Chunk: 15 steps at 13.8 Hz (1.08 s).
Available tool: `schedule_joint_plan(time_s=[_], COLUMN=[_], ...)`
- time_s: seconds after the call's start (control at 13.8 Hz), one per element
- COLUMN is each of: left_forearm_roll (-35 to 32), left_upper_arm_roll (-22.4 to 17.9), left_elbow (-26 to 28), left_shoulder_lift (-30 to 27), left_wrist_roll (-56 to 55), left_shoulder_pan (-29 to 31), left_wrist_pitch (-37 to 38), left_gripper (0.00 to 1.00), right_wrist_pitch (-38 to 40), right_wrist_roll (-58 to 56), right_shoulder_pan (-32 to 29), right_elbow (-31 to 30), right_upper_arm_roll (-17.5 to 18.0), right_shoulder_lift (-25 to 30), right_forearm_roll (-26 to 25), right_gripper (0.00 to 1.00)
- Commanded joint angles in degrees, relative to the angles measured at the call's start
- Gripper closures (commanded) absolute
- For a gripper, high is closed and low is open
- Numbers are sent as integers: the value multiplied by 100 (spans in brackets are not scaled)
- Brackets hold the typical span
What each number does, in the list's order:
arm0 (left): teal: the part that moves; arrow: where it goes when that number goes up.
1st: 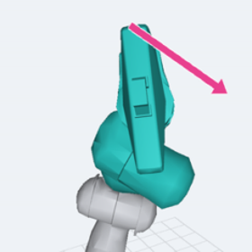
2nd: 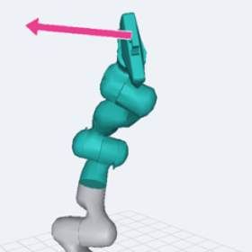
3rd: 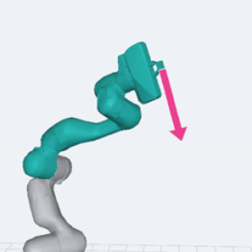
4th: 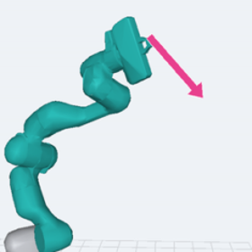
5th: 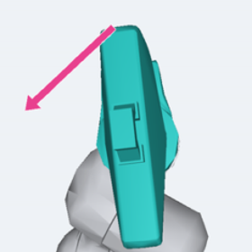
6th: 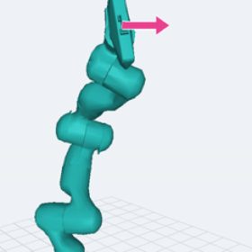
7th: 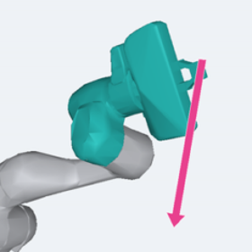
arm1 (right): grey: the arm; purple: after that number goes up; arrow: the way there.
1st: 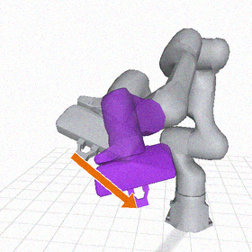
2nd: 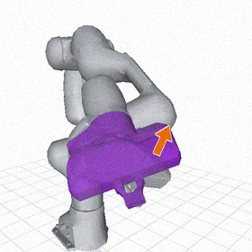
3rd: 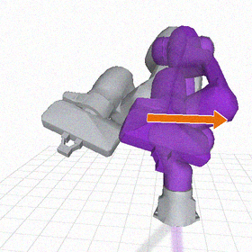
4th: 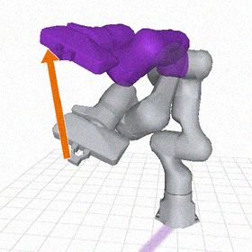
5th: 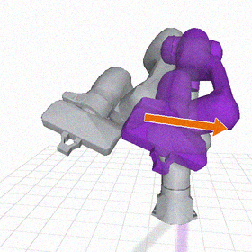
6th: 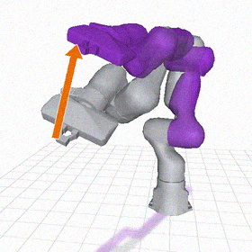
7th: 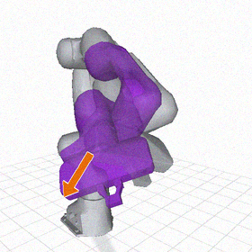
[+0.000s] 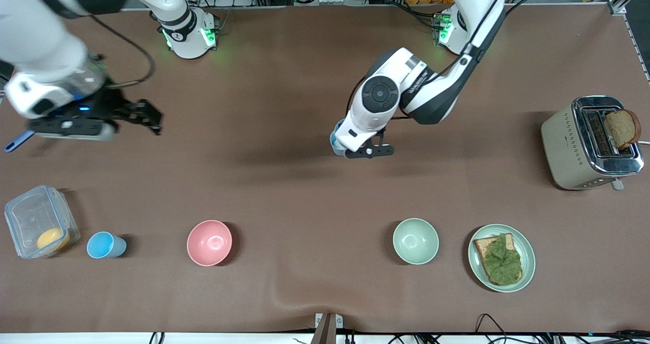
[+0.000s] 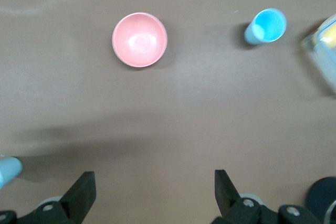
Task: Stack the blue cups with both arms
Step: 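Withdraw the right gripper while the left gripper lowers its cup into the other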
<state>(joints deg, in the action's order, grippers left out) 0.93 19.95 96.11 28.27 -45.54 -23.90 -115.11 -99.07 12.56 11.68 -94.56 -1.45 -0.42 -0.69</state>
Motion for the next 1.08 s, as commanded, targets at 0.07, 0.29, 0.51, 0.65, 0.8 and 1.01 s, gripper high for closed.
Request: schedule_joint_plan(time_s=[0.07,0.29,0.51,0.65,0.8,1.01], left_forearm_roll=[-128,-101,-119,-75,-137,-136], left_upper_arm_roll=[-35,-35,-35,-35,-43,-78], left_elbow=[-119,-119,-128,-128,-137,-356], left_shoulder_lift=[249,337,443,443,426,338], left_wrist_roll=[-165,-157,-165,-157,-122,-139], left_shoulder_pan=[-97,-185,-194,-185,-185,-115], left_wrist_pitch=[-73,-178,-187,-187,-187,-161], left_gripper=[100,100,100,49,0,0], right_wrist_pitch=[90,72,72,55,46,28], right_wrist_roll=[-675,-816,-878,-896,-904,-992], right_shoulder_pan=[-140,-280,-333,-342,-420,-465], right_elbow=[-186,-186,-186,-186,-133,-115], right_upper_arm_roll=[-259,-294,-294,-303,-303,-382], right_shoulder_lift=[226,209,209,226,226,226], right_forearm_roll=[104,104,104,104,112,113], right_gripper=[0,0,0,0,0,0])
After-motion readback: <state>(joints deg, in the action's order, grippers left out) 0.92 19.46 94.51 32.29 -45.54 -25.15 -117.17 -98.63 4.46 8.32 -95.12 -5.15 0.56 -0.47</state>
